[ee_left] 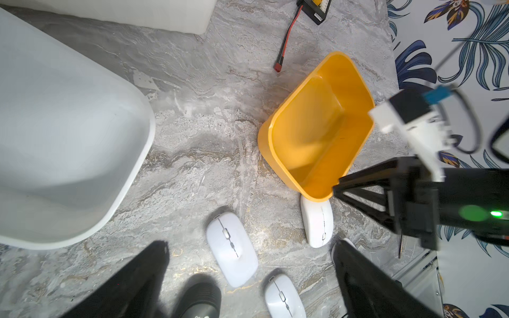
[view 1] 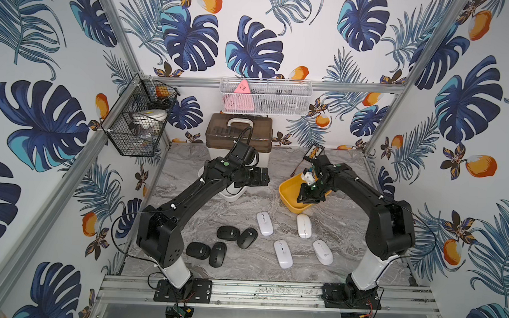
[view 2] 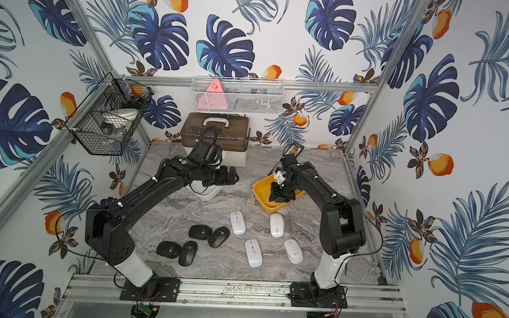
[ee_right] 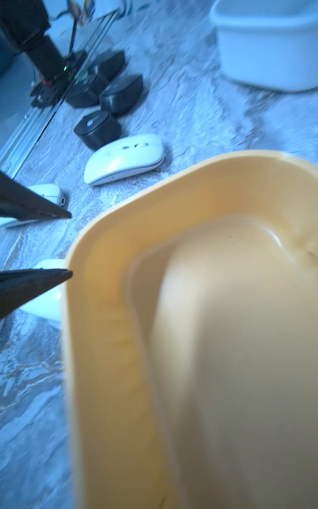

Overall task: Place the mice by color into the storage box
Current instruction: Move the storage box to the center of the board.

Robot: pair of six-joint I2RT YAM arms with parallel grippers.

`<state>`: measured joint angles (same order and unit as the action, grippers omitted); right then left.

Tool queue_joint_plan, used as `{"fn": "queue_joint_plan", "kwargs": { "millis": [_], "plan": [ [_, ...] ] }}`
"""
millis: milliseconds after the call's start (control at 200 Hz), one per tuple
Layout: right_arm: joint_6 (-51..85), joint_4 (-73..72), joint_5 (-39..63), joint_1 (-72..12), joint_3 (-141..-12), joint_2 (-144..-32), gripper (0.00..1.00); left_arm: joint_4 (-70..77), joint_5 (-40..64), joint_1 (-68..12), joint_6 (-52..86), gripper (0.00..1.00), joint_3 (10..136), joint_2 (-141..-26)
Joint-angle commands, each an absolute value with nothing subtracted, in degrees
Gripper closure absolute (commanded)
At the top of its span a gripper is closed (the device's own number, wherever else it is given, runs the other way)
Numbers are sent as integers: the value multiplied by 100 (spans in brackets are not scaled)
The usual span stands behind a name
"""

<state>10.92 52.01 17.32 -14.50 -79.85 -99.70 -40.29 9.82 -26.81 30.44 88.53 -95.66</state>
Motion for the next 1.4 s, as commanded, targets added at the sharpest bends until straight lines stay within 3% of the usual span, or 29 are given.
{"fn": "queue_joint_plan", "kwargs": {
  "millis": [0, 175, 390, 630, 926, 1216, 1321, 1391],
  "plan": [
    [1929, 5378, 1305, -748, -7650, -9653, 68, -3937, 1083, -2644, 3025, 1, 8938, -9565],
    [2206, 5103, 1073, 66, -7138, -9870, 68, -4015, 1159, -2513, 2894, 1, 8927, -9446],
    [2380, 4788, 763, 184, -7665, -10864, 68, -4124, 1209, -2269, 2886, 1, 8704, -9096],
    [2244, 5058, 686, 57, -9189, -12168, 68, -4302, 1122, -2154, 2776, 1, 8502, -8778],
    [1806, 5186, 728, -710, -10641, -13062, 62, -4376, 1046, -2153, 2692, 1, 8287, -8619],
    [1316, 5032, 1098, -1154, -10607, -12795, 50, -4314, 1126, -2152, 2698, 1, 8078, -8488],
    [1180, 4875, 1239, -1135, -9933, -12032, 38, -4250, 1260, -2153, 2661, 1, 7992, -8382],
    [1086, 4742, 1634, -1159, -9324, -11253, 22, -4160, 1455, -2153, 2593, 1, 7881, -8278]
  ]
}}
